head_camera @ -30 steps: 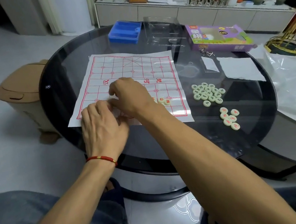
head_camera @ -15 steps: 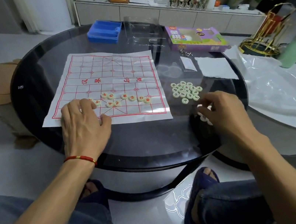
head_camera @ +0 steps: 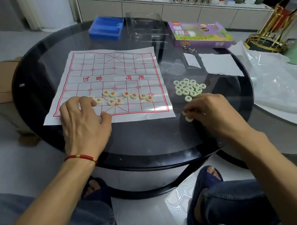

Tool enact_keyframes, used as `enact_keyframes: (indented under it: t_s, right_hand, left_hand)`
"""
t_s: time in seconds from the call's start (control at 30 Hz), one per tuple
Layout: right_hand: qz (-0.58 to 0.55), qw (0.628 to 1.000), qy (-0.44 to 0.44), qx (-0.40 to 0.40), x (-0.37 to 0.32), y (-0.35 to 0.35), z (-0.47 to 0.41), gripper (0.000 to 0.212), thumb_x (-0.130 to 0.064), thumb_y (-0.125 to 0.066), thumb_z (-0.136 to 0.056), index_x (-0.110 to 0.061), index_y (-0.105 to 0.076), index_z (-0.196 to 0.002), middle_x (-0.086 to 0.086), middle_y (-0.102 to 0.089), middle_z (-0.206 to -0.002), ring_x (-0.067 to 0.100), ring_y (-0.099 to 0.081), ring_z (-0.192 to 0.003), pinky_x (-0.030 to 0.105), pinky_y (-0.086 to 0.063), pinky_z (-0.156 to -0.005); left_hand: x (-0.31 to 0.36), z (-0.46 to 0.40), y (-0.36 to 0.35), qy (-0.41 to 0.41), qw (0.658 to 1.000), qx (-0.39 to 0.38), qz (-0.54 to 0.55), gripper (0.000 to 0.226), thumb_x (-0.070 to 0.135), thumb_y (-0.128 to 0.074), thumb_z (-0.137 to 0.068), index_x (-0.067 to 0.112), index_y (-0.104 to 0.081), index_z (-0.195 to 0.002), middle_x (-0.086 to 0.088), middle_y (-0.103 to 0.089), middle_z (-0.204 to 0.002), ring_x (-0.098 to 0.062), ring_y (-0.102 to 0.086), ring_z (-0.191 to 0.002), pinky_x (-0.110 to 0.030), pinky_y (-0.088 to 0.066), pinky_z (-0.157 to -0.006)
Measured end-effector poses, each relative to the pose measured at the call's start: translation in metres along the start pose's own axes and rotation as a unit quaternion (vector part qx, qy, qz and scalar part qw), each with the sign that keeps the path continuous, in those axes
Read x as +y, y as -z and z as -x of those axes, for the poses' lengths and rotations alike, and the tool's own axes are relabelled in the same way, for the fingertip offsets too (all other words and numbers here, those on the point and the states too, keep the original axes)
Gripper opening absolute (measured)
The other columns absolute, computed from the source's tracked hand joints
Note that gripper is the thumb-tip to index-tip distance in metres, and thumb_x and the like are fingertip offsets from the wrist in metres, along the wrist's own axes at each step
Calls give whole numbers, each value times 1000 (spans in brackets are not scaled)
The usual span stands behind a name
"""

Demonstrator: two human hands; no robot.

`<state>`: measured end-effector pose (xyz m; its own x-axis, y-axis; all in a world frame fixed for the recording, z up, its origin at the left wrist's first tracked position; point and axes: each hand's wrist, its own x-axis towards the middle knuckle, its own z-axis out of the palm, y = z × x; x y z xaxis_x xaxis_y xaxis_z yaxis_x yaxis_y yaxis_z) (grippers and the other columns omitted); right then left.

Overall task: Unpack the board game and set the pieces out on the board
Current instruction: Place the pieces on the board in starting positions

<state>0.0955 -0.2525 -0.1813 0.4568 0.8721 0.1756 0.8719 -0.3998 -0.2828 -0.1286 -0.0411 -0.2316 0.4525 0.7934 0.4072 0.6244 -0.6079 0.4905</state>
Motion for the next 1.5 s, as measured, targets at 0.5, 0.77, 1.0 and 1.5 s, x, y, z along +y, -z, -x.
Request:
enact_keyframes:
  t_s: [0.5, 0.77, 1.0, 1.5]
  right_hand:
    - [91, 995, -34, -18, -29, -7, 8, 18, -26, -62, -98, -12, -72, -99, 7, -65, -97, 28, -60, -89, 41, -47, -72]
    - [54, 998, -6, 24, -46, -1, -57, 16, -18, -64, -94, -8, -76, -95, 11, -73, -90, 29, -65, -82, 41, -55, -75]
    - [69, 996, 53, -21, -60, -24, -133, 22, -20, -70, -93, -12, -76, -113, 6, -76, -108, 21, -70, -93, 35, -58, -84]
    - [65, 992, -105, -15, 37, 36, -38, 12, -19, -72, -89, -19, -78, -99, 3, -75, -95, 18, -67, -84, 29, -50, -73]
  left_hand:
    - [-2, 0, -2, -5, 1000, 1, -11, 33, 28, -62, -88, 9, -53, -114, -17, -49, -124, -33, -40, -121, -44, -40, -101]
    - [0, 0, -2, -6, 1000, -7, -15, 33, 27, -63, -88, 9, -54, -115, -16, -49, -125, -33, -40, -121, -44, -42, -100]
    - [-1, -1, -1, -1, 1000, -13, 2, 31, 26, -62, -89, 9, -55, -113, -15, -49, -124, -31, -40, -121, -44, -44, -99]
    - [4, 1, 0, -51, 998, -34, -30, 29, 26, -62, -90, 8, -60, -113, -16, -52, -119, -33, -43, -116, -47, -47, -91]
